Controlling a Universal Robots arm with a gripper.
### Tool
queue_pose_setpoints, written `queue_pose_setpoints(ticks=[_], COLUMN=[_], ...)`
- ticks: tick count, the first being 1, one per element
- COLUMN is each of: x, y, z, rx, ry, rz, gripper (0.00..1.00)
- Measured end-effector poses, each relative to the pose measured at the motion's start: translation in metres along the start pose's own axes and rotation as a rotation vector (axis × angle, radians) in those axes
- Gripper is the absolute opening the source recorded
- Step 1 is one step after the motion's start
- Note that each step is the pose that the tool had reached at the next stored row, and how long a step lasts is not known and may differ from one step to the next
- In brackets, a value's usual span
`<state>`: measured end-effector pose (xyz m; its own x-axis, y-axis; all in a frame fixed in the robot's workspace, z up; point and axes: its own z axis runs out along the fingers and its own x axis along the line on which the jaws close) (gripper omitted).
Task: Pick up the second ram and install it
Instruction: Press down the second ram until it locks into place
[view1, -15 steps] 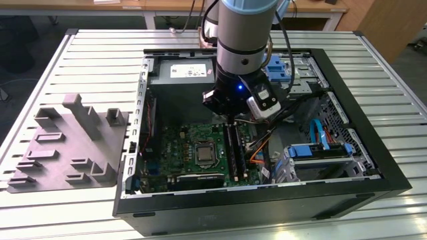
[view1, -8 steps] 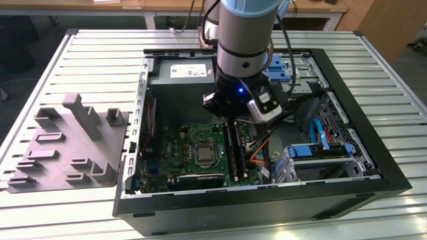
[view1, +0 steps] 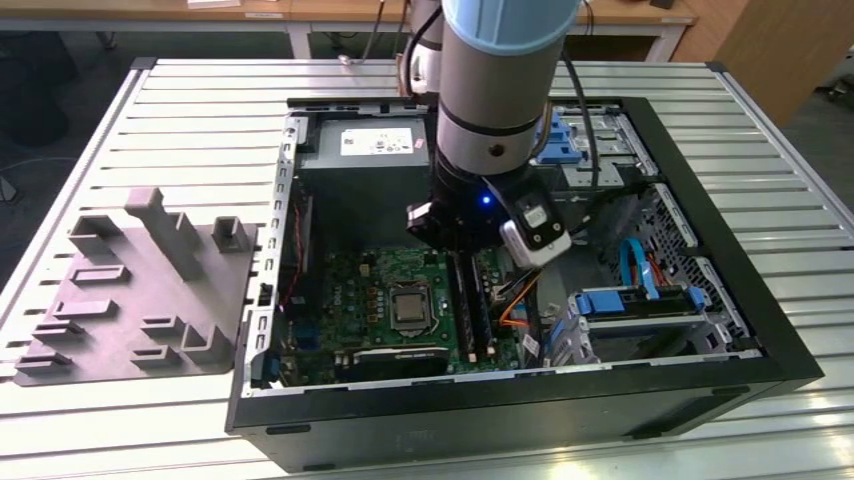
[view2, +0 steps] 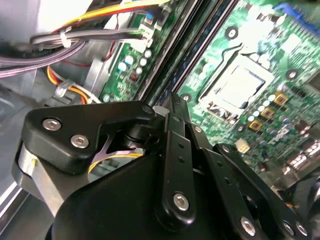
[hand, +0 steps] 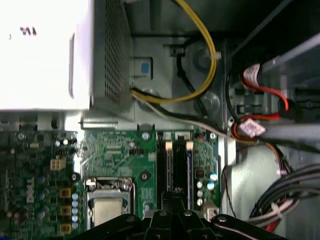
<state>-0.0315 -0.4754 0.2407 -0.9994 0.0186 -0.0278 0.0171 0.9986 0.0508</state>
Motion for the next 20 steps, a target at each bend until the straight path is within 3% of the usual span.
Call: queue_pose_setpoints(ticks=[9, 15, 20], x=[-0.0004, -0.0005, -0.0006], y=[-0.0204, -0.0278, -0.0318], z=[-0.001, -0.0005, -0.0003], rx=[0.0, 0.0008, 0.0076], ry=[0.0, 0.0009, 0.0047], rz=[0.0, 0.0, 0.0], gripper=[0.11, 0.11, 0.11])
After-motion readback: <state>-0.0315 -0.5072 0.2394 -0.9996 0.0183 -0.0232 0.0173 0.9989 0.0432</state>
